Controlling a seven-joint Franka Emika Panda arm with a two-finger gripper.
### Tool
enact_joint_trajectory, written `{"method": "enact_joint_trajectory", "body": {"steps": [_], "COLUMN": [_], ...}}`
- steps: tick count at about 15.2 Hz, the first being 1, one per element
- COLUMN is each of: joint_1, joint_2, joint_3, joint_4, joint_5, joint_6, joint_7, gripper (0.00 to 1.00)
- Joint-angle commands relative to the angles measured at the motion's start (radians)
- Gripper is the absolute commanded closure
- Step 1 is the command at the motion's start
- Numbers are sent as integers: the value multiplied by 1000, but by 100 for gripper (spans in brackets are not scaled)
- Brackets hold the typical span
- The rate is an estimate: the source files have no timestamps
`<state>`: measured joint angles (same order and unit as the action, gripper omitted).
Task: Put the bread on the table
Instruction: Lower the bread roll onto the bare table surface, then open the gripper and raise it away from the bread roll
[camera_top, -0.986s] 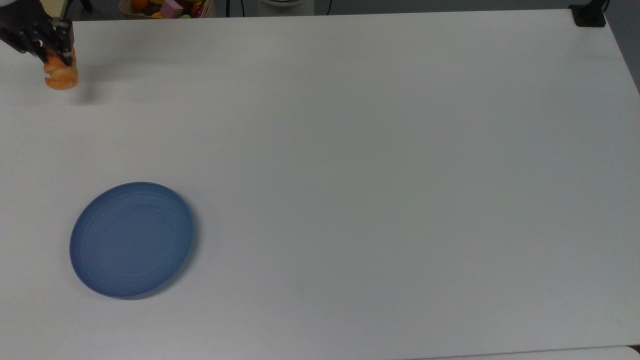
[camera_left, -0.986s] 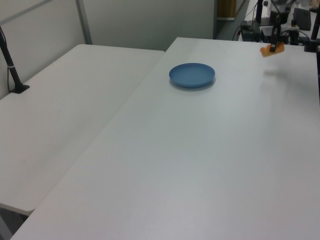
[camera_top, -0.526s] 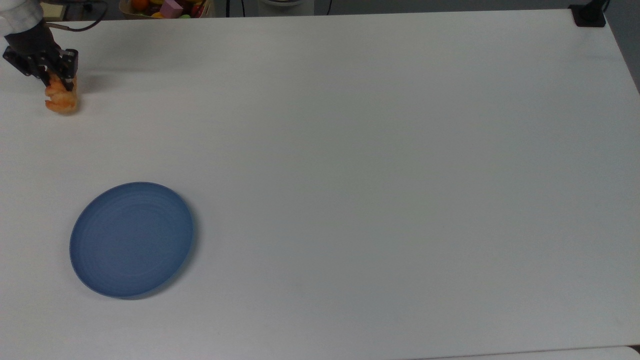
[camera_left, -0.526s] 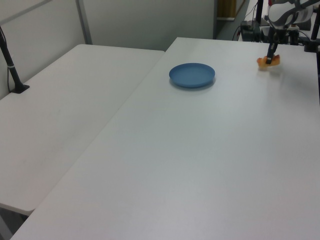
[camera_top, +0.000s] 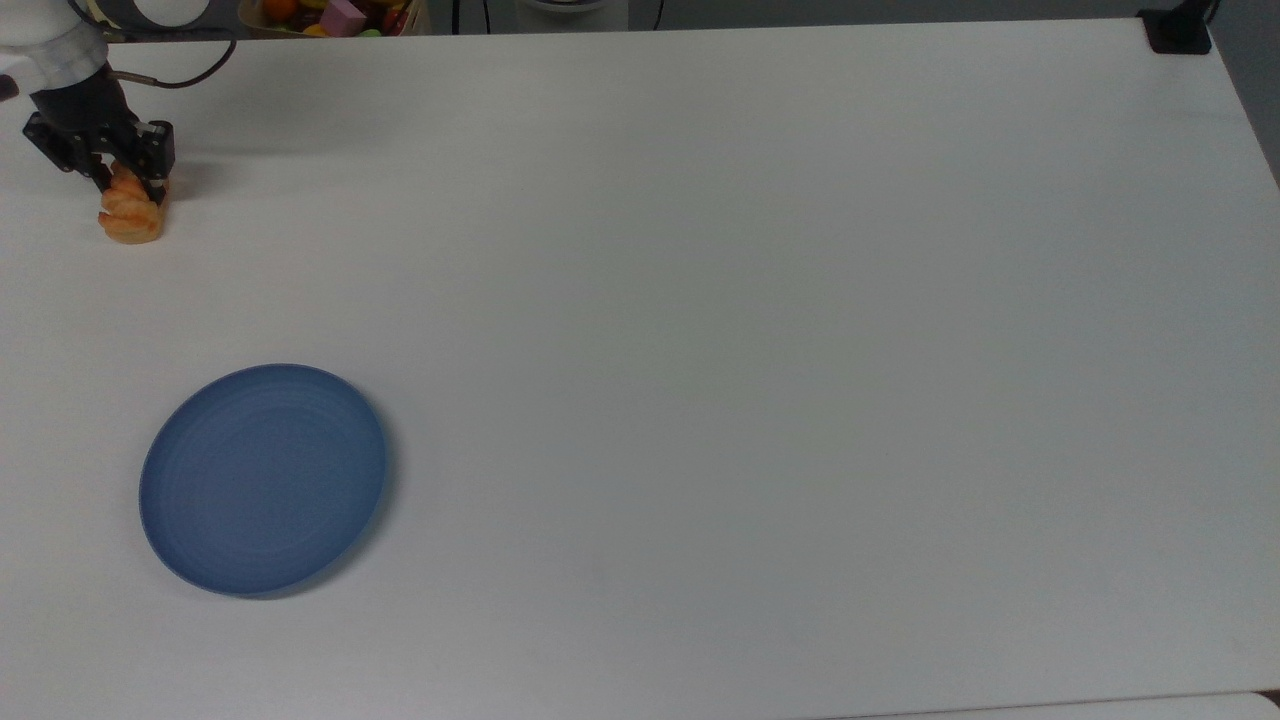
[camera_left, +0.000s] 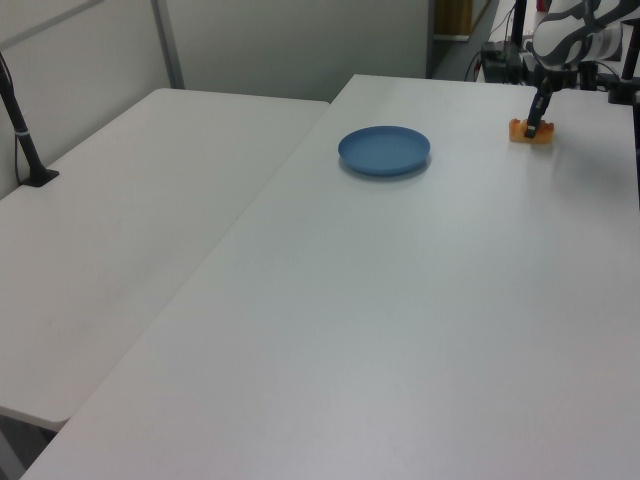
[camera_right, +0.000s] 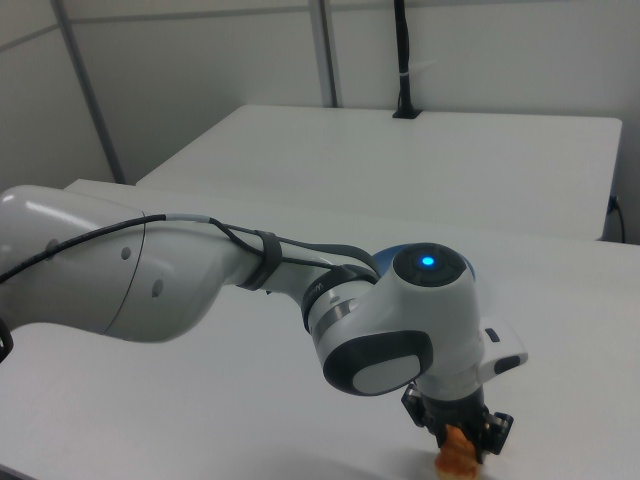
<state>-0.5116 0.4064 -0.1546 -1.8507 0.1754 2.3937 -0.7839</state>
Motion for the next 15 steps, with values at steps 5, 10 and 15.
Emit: {"method": "enact_joint_trajectory", "body": {"steps": [5, 10, 15], "joint_1": [42, 111, 192], "joint_2": [-64, -191, -340], "joint_3": [0, 0, 0], "joint_4": [1, 45, 48], "joint_5": [19, 7, 6], "joint_6": [-49, -189, -341], "joint_7": [-8, 162, 452], "gripper": [0, 0, 0]}}
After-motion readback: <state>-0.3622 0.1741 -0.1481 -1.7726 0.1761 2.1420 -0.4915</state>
